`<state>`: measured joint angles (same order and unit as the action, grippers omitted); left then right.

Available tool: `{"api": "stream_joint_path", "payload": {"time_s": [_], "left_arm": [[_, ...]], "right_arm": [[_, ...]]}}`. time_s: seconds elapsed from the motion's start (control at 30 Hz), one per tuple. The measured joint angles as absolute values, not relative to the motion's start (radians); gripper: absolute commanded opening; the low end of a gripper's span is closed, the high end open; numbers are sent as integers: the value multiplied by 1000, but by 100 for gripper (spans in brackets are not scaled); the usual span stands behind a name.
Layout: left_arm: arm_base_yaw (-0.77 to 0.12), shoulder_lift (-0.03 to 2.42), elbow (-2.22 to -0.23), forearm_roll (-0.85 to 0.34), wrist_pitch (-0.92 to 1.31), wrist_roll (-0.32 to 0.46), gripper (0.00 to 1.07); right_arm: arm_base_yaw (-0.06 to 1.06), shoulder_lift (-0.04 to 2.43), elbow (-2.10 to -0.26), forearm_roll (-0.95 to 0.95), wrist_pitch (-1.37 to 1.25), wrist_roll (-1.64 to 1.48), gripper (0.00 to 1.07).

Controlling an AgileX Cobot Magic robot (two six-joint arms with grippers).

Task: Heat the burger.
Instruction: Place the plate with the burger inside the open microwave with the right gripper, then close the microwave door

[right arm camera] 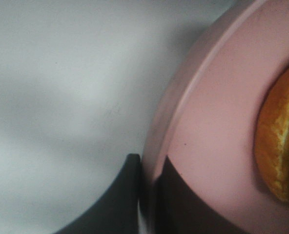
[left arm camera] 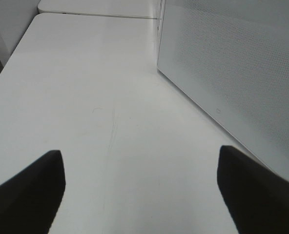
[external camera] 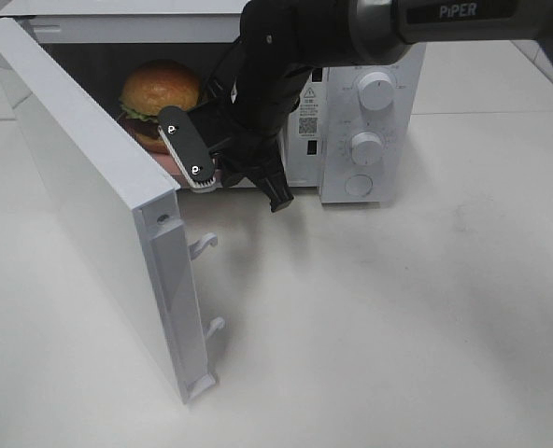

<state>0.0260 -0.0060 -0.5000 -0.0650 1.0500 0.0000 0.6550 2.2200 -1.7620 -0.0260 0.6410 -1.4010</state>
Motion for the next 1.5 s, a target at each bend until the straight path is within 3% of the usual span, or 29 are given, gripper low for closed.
{"api": "stream_joint_path", "payload": {"time_s": [0.6,0.77,0.8,0.87,0.9,0.93,0.97,1.17,1.27,1.5], "left_arm": [[26,-6,-500,-65,1050,0,78],[26,-6,-500,-62,1050,0,78],[26,-6,-500,-61,1050,0,78],[26,-6,-500,-61,1050,0,78],[26,-6,-500,-61,1050,0,78],[26,-6,-500,-61,1050,0,78],[26,-6,-500,-61,1050,0,78],[26,-6,-500,-61,1050,0,78],[26,-6,-500,-61,1050,0,78],[26,-6,-500,-61,1050,0,78]], "right_arm": [[655,2379,-1977,-112,640,-1275,2],[654,2390,-1992,-131,631,-1227,13],[654,2391,-1995,-139,617,-1204,20],[654,2391,-1998,-144,608,-1178,25],[654,2391,-2000,-146,604,-1165,35],[654,2391,-2000,-146,604,-1165,35],[654,2391,-2000,-149,599,-1147,44],[654,2375,-1981,-147,590,-1108,62],[654,2340,-1937,-113,588,-1090,69],[654,2275,-1856,-90,586,-1088,71]]}}
